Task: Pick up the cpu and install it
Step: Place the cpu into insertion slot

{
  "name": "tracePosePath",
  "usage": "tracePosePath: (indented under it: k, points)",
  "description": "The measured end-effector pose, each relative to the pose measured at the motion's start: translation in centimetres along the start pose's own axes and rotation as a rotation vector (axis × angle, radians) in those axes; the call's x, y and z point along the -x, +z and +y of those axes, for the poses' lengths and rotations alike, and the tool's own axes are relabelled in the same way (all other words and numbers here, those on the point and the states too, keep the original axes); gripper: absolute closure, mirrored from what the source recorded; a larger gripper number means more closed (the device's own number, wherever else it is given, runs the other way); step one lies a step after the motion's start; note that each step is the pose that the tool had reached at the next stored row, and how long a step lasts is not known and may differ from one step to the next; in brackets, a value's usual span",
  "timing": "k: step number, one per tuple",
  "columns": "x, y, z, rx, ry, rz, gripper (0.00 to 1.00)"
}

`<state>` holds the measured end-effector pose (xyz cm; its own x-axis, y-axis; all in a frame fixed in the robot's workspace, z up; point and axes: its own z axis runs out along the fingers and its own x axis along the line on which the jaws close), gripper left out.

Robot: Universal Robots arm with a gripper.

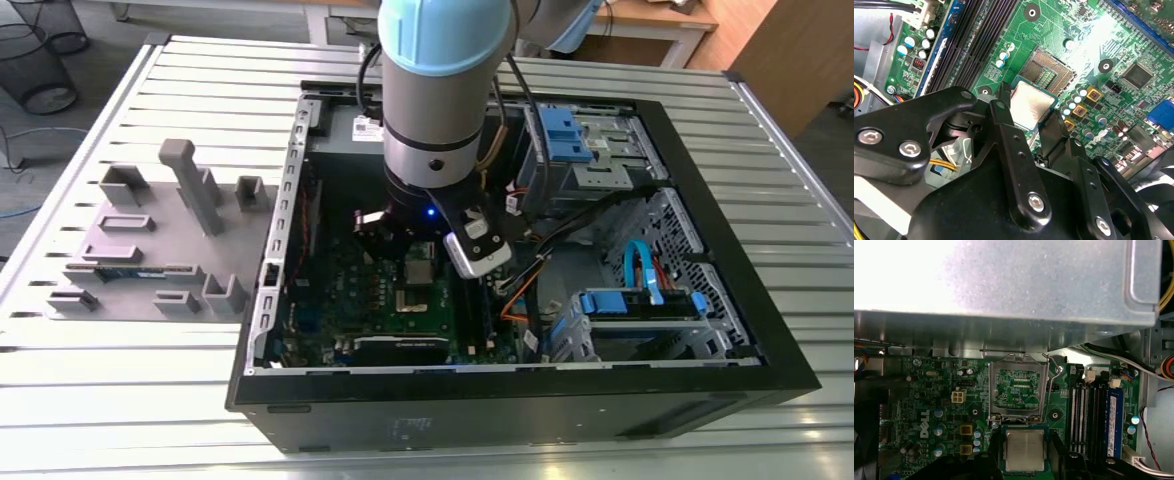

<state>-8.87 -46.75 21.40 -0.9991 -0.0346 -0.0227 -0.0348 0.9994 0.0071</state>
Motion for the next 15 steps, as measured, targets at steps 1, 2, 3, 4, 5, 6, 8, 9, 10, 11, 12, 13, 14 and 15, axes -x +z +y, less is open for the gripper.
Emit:
tracePosePath:
  k: [1, 2, 3, 4, 5, 6, 8, 9, 10, 11, 12, 13, 14, 15]
  points:
    - [0.00, 0.00, 0.00, 0.0001, 0.000, 0.0000, 0.53]
    - [0.00, 0.00, 0.00, 0.0000, 0.000, 0.0000, 0.53]
    - [0.00, 0.00, 0.00, 0.0001, 0.000, 0.0000, 0.53]
    - [0.00, 0.01, 0.00, 0.0001, 0.000, 0.0000, 0.53]
    - [0.00, 0.02, 0.00, 0.0002, 0.000, -0.0001, 0.53]
    - [-0.01, 0.05, 0.00, 0.0003, 0.000, -0.0002, 0.53]
    - [-0.06, 0.14, 0.01, 0.0003, 0.000, -0.0002, 0.53]
    - [-0.12, 0.17, 0.00, 0.0000, 0.000, 0.0000, 0.53]
    - [-0.18, 0.22, 0.00, 0.0000, 0.000, 0.0000, 0.53]
    - [-0.26, 0.27, 0.01, -0.0001, 0.000, 0.0000, 0.53]
    - [-0.35, 0.32, 0.01, -0.0003, 0.000, 0.0000, 0.53]
    - [-0.43, 0.38, 0.02, -0.0005, 0.000, -0.0001, 0.53]
    - [-0.49, 0.45, 0.02, -0.0005, 0.000, -0.0001, 0.53]
    - [-0.54, 0.54, 0.02, -0.0005, 0.000, -0.0001, 0.53]
